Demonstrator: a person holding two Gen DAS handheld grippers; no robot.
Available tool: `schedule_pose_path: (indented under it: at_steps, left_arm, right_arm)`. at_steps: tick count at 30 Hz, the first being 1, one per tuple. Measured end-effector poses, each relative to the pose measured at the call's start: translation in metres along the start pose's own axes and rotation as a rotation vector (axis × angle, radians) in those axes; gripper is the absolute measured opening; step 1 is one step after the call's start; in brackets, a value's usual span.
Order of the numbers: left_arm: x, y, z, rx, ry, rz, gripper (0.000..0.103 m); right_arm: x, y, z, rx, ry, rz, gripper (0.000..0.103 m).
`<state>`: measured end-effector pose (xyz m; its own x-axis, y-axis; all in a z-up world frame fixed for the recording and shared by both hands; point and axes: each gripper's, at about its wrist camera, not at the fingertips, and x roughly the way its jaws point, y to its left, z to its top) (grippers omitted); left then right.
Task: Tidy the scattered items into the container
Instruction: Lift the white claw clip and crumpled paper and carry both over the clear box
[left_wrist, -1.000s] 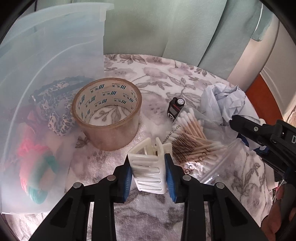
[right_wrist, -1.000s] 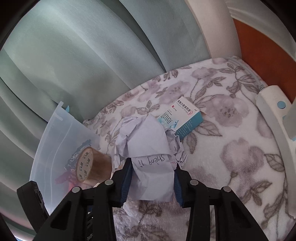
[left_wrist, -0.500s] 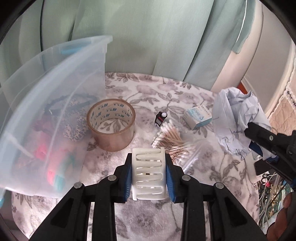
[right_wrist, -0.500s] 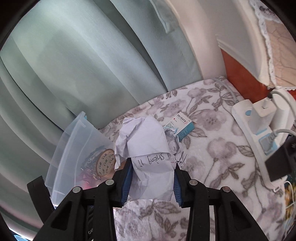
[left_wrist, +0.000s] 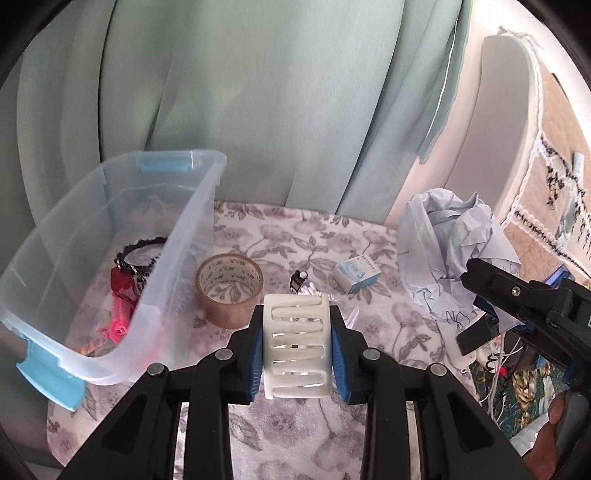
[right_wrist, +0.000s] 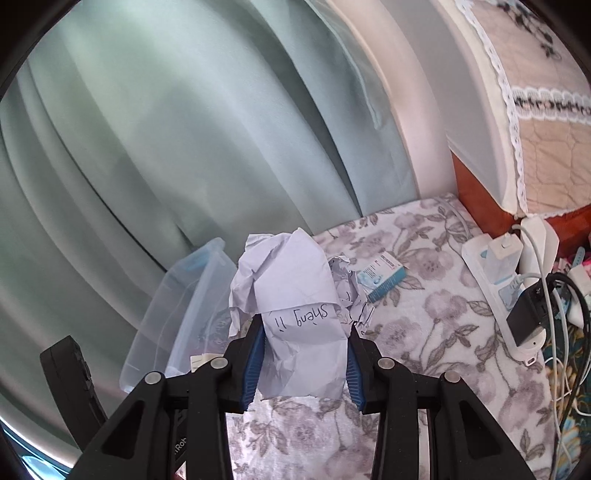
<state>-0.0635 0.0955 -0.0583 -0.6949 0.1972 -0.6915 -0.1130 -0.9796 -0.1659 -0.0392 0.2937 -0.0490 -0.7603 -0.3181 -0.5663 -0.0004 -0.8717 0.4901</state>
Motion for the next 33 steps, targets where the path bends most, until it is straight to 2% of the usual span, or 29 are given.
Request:
schedule_pose_path:
  at_steps: [11,21,33]
  left_arm:
    - [-0.057,0.02,0.019,-0.015,-0.132,-0.029,0.033]
    - [-0.093,0.064,0.037,-0.075,-0.237,-0.002,0.033]
    - [-0.11,0.129,0.044,-0.189,-0.279,0.07,0.033]
  right_arm:
    - [-0.026,0.054,0.003,-0.079,-0.05,0.013,0.042]
    - [-0.032,0.109,0.003,-0.169,-0.089,0.058,0.042]
    - [-0.003,0.152,-0.003,-0.244,-0.03,0.1,0.041]
